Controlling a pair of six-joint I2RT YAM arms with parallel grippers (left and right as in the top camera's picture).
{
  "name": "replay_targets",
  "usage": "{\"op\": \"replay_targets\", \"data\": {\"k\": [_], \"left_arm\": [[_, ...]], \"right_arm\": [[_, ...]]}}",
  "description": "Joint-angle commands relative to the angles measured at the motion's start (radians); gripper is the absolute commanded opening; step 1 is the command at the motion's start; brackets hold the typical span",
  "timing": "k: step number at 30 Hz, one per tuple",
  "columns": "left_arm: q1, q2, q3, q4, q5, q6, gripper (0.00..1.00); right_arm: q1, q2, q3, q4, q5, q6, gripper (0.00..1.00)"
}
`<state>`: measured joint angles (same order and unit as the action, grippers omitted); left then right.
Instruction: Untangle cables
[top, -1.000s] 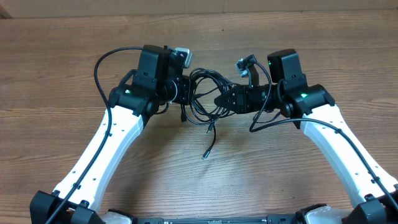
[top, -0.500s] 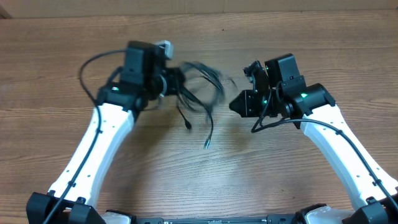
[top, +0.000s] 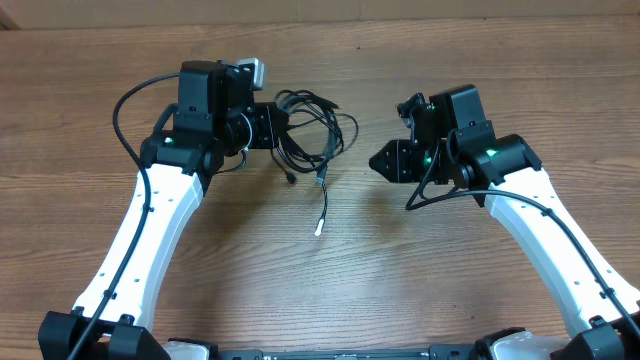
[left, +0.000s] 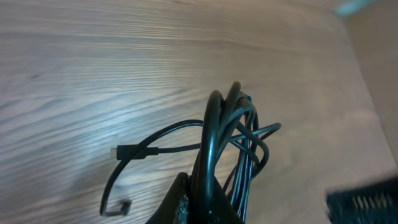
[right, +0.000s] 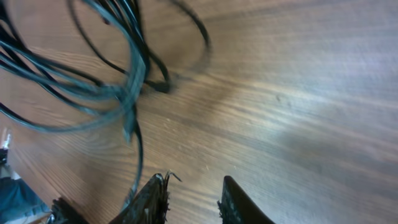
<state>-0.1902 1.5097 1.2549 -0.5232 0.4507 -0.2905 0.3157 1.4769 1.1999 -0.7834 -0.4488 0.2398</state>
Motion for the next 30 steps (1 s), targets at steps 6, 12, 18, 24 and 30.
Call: {"op": "replay_targets", "data": {"k": [6, 12, 18, 24, 30], "left_arm": [[-0.006, -0.007, 0.025, 0.008, 0.259, 0.217, 0.04], [-0.006, -0.007, 0.025, 0.012, 0.343, 0.216, 0.04], [-0.006, -0.007, 0.025, 0.012, 0.412, 0.197, 0.04], [-0.005, -0.007, 0.025, 0.031, 0.415, 0.117, 0.04], [-0.005, -0.007, 0.025, 0.122, 0.457, -0.039, 0.04]], "right_arm": [[-0.003, -0.022, -0.001, 0.140, -0.161, -0.013, 0.36], [-0.002, -0.013, -0.001, 0.193, -0.229, -0.030, 0.37], [0.012, 0.006, -0.001, 0.193, -0.241, -0.051, 0.37], [0.029, 0.012, -0.001, 0.192, -0.241, -0.093, 0.36], [0.043, 0.012, -0.002, 0.161, -0.106, -0.115, 0.37]]}}
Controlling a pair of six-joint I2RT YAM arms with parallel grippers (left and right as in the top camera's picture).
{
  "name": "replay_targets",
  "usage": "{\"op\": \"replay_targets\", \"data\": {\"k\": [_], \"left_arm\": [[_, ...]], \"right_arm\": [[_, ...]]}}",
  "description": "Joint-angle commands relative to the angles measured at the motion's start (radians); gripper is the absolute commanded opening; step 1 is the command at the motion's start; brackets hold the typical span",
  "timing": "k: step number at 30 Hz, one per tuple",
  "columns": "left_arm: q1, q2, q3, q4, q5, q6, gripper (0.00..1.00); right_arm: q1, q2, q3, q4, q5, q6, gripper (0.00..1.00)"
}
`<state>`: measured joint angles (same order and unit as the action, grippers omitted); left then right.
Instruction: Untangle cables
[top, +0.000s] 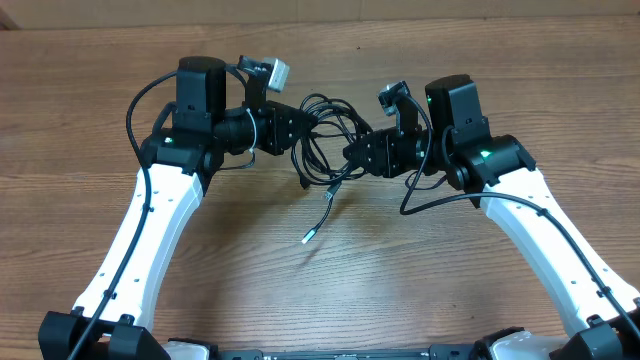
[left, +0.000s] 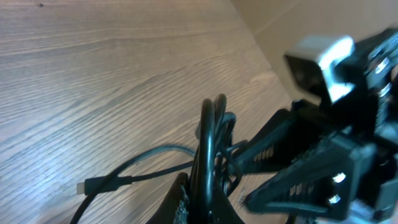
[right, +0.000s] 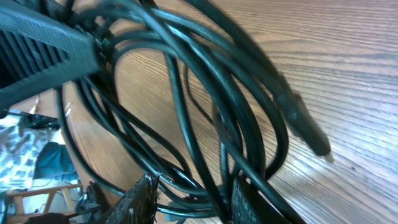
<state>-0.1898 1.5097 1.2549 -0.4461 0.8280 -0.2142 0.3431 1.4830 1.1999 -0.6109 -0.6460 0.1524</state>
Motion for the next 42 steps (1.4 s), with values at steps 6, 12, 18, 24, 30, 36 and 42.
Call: {"op": "replay_targets", "data": {"k": [6, 12, 18, 24, 30, 36, 42], "left_arm": [[-0.005, -0.007, 0.025, 0.097, 0.195, -0.173, 0.04], [-0.005, -0.007, 0.025, 0.105, 0.214, -0.213, 0.04], [-0.005, -0.007, 0.025, 0.116, 0.147, -0.211, 0.04], [0.030, -0.007, 0.025, 0.154, 0.133, -0.212, 0.04], [0.074, -0.007, 0.025, 0.137, 0.134, -0.212, 0.04], [0.091, -0.007, 0.025, 0.135, 0.140, -0.212, 0.04], [0.092, -0.006, 0.025, 0.130, 0.156, -0.212, 0.04]], "right_arm": [[0.019, 0.006, -0.002, -0.014, 0.119, -0.039, 0.36], [0.038, 0.006, -0.002, -0.005, 0.083, -0.053, 0.37], [0.048, 0.006, -0.002, -0.026, 0.006, -0.054, 0.31], [0.048, 0.006, -0.002, -0.077, 0.061, -0.053, 0.30], [0.048, 0.006, -0.002, -0.100, 0.079, -0.052, 0.22], [0.048, 0.006, -0.002, -0.127, 0.254, 0.013, 0.18], [0.048, 0.006, -0.002, -0.136, 0.460, 0.148, 0.06]]}}
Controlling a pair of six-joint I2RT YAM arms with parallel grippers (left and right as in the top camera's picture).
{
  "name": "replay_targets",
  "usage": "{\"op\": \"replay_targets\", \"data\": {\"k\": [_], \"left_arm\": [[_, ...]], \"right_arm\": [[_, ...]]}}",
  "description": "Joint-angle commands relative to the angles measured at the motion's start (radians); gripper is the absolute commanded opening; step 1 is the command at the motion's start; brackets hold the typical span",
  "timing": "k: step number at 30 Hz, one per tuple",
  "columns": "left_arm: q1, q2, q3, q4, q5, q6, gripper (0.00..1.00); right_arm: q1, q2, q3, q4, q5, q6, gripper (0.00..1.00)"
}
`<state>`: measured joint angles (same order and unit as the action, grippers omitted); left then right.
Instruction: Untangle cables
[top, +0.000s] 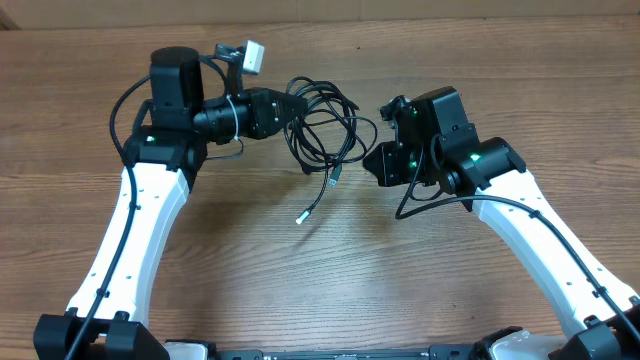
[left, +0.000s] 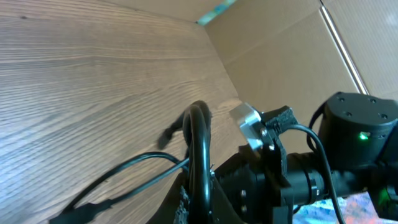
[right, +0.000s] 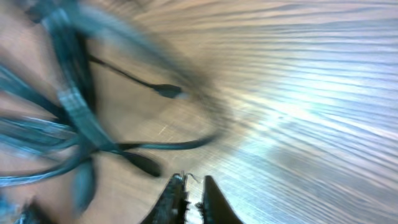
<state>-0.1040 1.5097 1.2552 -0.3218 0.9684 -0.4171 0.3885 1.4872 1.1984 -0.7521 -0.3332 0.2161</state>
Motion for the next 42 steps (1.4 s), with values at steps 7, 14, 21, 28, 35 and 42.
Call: {"op": "replay_targets", "data": {"k": [7, 14, 21, 28, 35, 42], "left_arm": [[0.001, -0.006, 0.024, -0.023, 0.012, -0.010, 0.04], [-0.005, -0.006, 0.024, -0.109, -0.149, -0.116, 0.04], [-0.010, -0.006, 0.024, -0.125, -0.169, -0.178, 0.04], [-0.027, -0.006, 0.024, -0.130, -0.198, -0.252, 0.04], [-0.047, -0.006, 0.024, -0.131, -0.194, -0.253, 0.04], [-0.048, -0.006, 0.024, -0.131, -0.189, -0.253, 0.04]], "right_arm": [[0.003, 0.000, 0.007, 0.034, 0.080, 0.094, 0.23], [0.004, 0.000, 0.050, 0.040, 0.016, 0.044, 0.30], [0.037, 0.000, 0.055, 0.080, -0.031, 0.006, 0.36], [0.122, 0.000, 0.054, 0.113, 0.214, -0.035, 0.40], [0.192, 0.004, 0.054, 0.163, 0.530, -0.035, 0.41], [0.194, 0.032, 0.054, 0.160, 0.650, -0.035, 0.40]]}}
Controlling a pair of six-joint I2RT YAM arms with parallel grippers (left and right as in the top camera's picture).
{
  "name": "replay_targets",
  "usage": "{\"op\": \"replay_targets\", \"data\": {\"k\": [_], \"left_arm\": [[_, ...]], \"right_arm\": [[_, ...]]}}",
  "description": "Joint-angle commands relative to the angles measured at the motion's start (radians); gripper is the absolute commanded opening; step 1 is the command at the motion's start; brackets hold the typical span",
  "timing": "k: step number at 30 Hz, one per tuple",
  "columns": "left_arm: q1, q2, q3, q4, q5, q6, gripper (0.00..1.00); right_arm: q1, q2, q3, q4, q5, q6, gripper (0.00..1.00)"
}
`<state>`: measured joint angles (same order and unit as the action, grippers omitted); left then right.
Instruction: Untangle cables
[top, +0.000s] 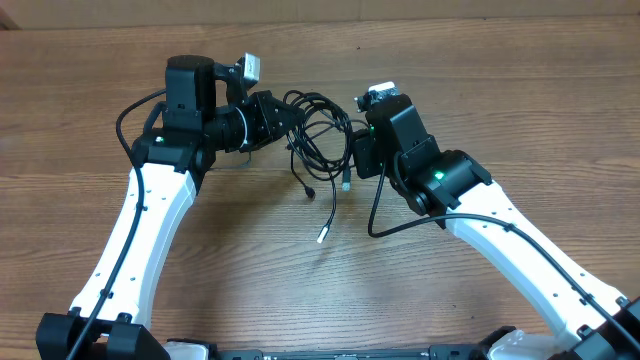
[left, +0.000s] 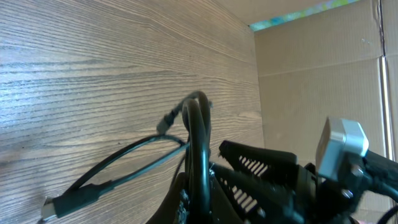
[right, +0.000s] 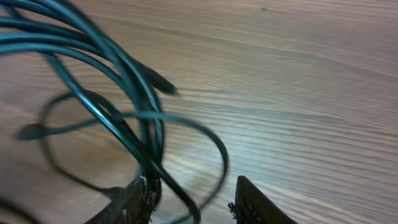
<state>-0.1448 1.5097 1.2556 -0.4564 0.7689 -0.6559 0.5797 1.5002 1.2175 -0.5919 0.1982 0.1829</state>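
Observation:
A tangle of black cables (top: 322, 130) hangs between the two arms over the wooden table (top: 500, 90). My left gripper (top: 283, 112) is shut on the tangle's left side. The left wrist view has the strands (left: 200, 124) rising straight out of the left gripper (left: 200, 200). My right gripper (top: 352, 160) stands open against the tangle's right side. In the right wrist view, loops (right: 124, 81) run between its spread fingers (right: 134, 200), close to the left one. One loose end with a pale plug (top: 320, 237) trails down onto the table.
A second plug (top: 346, 183) dangles under the right gripper. A cardboard wall (left: 323, 68) stands beyond the table's far edge. The right arm's wrist camera (left: 343, 144) is close in front of the left gripper.
My right gripper was shut and off to the right of the tangle; now it is open and up against the tangle with loops between its fingers. The left gripper still holds the tangle.
My left gripper has held the tangle throughout. The right gripper was first open and far to the right, then open among the loops, then shut and away from them. Now it is open at the loops again, and the pale plug end lies further toward the front.

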Motion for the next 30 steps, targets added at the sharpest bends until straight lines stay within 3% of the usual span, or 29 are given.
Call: {"op": "replay_targets", "data": {"k": [1, 9, 20, 25, 30], "left_arm": [[-0.007, -0.006, 0.024, 0.003, 0.013, -0.014, 0.04], [-0.007, -0.006, 0.024, 0.004, 0.053, -0.021, 0.04], [-0.008, -0.006, 0.024, -0.004, -0.067, -0.017, 0.04], [-0.027, -0.006, 0.024, -0.004, -0.062, -0.017, 0.04], [-0.056, -0.006, 0.024, -0.004, -0.036, -0.017, 0.04]], "right_arm": [[0.003, 0.025, 0.034, 0.000, 0.119, -0.002, 0.40], [0.004, 0.054, 0.034, -0.008, 0.043, -0.002, 0.40], [0.014, -0.035, 0.065, -0.090, -0.007, -0.002, 0.40], [0.021, -0.070, 0.067, -0.040, -0.167, -0.065, 0.43], [0.021, -0.035, 0.066, -0.026, -0.174, -0.089, 0.43]]}}
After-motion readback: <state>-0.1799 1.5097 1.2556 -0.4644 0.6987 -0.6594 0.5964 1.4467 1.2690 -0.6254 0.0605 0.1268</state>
